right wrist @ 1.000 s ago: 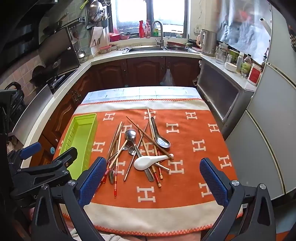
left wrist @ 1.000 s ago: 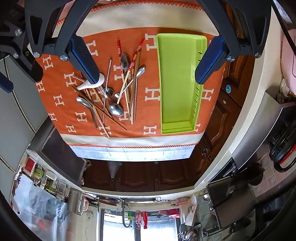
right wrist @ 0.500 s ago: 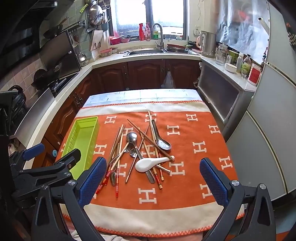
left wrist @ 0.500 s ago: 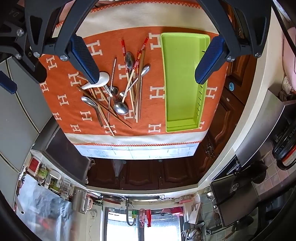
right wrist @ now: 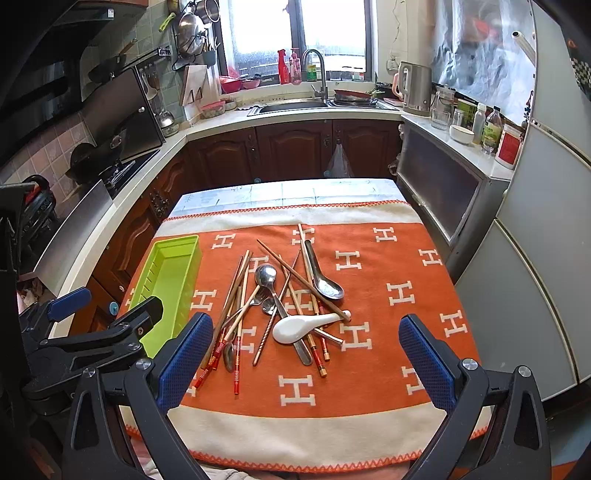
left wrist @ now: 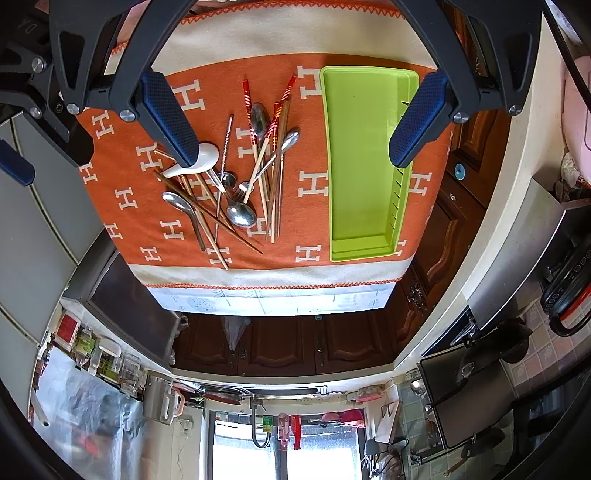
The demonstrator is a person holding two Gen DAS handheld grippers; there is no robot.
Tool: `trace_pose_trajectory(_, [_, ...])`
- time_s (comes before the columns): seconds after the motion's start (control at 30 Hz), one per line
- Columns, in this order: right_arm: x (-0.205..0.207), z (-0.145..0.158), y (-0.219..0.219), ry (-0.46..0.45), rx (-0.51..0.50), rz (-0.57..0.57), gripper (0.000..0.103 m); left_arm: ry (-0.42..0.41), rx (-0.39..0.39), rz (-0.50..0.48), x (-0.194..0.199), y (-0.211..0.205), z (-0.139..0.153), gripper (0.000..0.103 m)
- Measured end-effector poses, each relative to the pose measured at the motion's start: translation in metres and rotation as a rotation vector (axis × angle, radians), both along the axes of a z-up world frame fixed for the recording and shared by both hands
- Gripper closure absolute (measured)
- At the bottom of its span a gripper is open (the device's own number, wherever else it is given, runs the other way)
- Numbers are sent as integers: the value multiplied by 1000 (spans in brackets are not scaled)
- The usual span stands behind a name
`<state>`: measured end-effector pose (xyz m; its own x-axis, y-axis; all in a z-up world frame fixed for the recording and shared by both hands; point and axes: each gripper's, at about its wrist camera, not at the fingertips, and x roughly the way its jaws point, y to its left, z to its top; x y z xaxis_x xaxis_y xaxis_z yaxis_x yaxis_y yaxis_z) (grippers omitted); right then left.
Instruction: Organize utensils
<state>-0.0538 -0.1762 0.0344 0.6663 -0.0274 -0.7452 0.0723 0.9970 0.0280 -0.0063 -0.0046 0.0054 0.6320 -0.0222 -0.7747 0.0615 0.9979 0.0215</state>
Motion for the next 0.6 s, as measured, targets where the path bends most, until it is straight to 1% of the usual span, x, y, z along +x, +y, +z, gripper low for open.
trace_pose_trajectory(0.1, [0,1,0,1,-1,0,1,2,19,8,0,-1,0,1])
trace_pose_trajectory(0.6, [1,8,10,0,2,5,1,2,-1,6,0,-1,0,1])
